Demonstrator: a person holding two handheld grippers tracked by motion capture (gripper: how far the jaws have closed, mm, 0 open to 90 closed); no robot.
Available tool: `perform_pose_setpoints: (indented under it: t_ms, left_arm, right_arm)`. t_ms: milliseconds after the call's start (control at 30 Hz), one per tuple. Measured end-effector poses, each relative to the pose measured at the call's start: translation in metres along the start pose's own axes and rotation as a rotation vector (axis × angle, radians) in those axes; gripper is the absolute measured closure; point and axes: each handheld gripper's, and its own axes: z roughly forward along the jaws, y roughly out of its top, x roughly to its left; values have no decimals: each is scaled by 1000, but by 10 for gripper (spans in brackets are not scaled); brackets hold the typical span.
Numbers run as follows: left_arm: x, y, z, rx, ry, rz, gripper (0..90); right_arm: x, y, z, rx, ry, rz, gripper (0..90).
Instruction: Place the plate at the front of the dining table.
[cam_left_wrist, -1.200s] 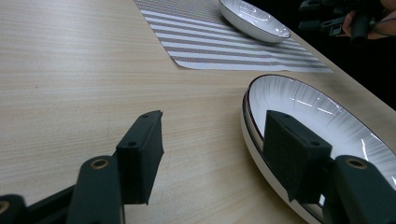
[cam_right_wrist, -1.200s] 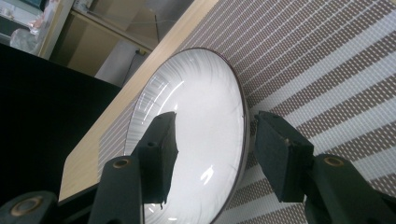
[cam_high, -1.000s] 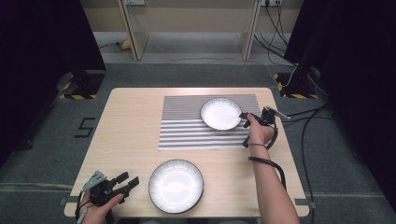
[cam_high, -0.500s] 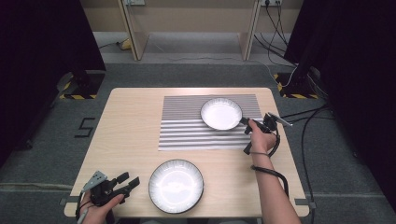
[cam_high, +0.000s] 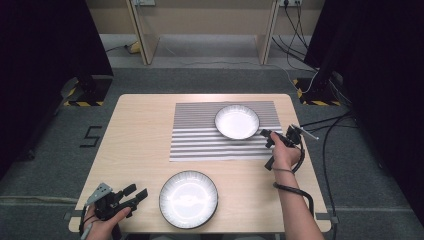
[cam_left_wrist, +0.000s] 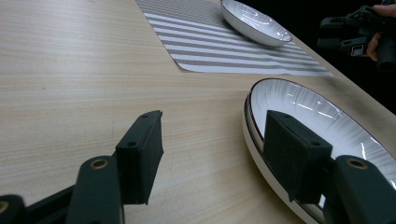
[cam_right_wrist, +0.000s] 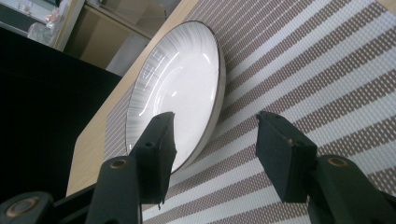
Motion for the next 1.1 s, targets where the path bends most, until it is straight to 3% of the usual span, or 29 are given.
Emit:
perform_pose_setpoints:
  t_ms: [1100]
  left_arm:
    - [-5, -3, 2, 13, -6, 14, 373]
  right_arm:
    - [-12, -29, -26, 38, 25, -49, 475]
